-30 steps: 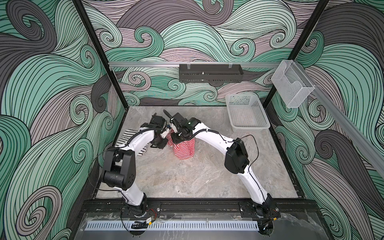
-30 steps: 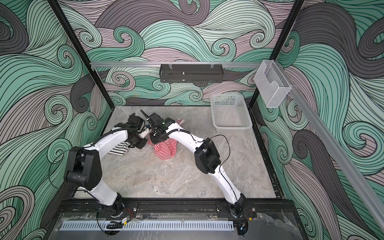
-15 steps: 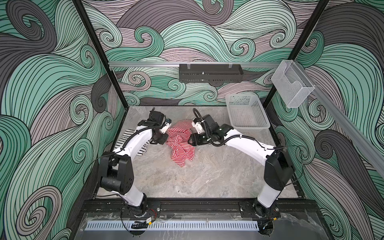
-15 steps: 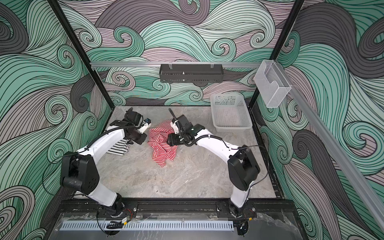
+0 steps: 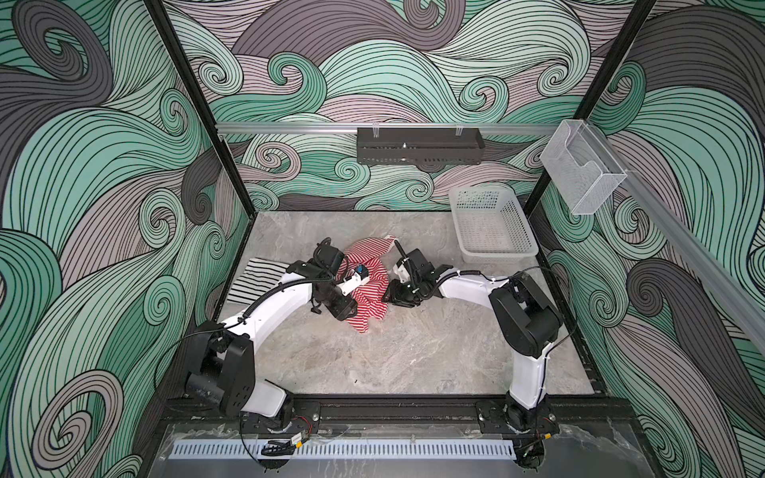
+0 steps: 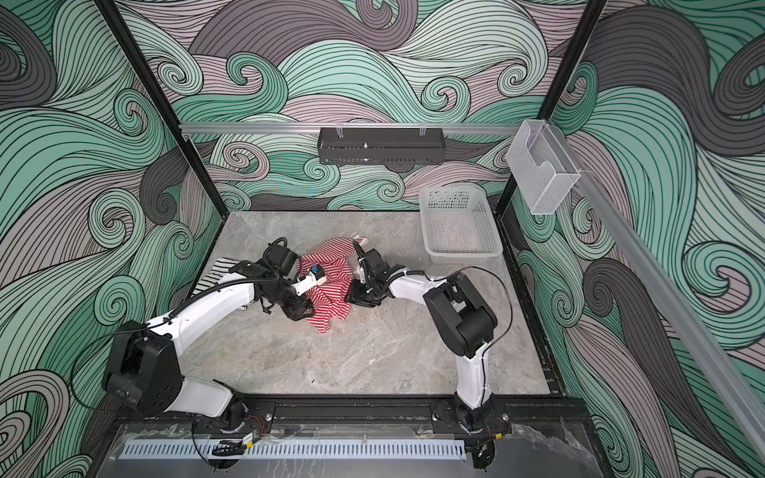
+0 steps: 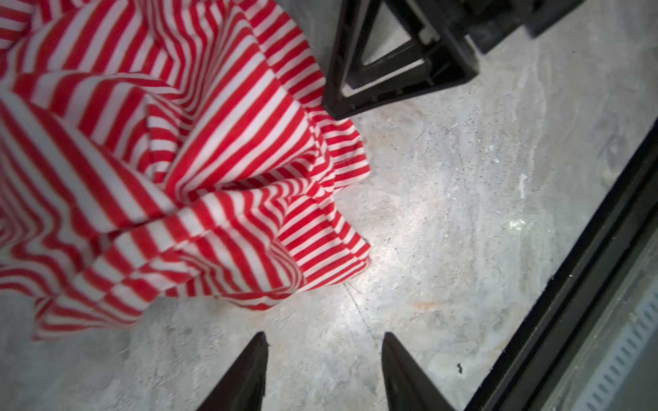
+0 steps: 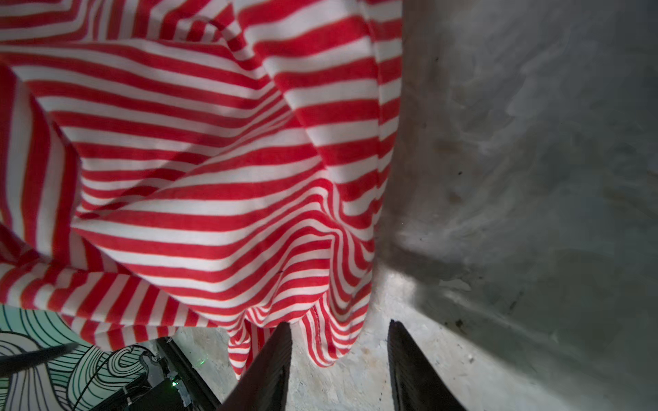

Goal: Fold and stack tank tops
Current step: Smooth out the tank top at the center of the table.

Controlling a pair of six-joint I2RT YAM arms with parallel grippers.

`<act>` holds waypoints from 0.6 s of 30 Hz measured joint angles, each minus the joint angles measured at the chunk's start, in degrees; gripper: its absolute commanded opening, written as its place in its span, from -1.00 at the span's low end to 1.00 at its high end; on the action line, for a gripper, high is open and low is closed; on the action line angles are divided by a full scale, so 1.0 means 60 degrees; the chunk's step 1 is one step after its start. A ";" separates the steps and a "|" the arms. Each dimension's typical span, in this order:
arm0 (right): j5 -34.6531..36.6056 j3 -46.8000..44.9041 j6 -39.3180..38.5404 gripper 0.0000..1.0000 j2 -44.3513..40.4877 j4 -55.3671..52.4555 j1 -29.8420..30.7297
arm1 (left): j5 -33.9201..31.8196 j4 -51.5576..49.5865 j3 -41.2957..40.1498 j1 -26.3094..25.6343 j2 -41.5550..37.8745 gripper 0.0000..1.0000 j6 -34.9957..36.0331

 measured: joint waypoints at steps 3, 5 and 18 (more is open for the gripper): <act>-0.0007 -0.0026 0.0197 -0.09 0.0011 0.0189 0.0189 | 0.0120 0.0215 -0.0033 -0.0408 0.0146 0.17 -0.0015; 0.0004 -0.0026 0.0251 -0.10 0.0011 0.0248 0.0357 | 0.0113 0.0353 -0.0033 -0.0627 0.0375 0.30 -0.0051; 0.0503 -0.0707 0.0317 -0.14 -0.0328 -0.0160 0.0812 | -0.0991 0.0801 -0.0022 -0.1395 0.1497 0.37 -0.0423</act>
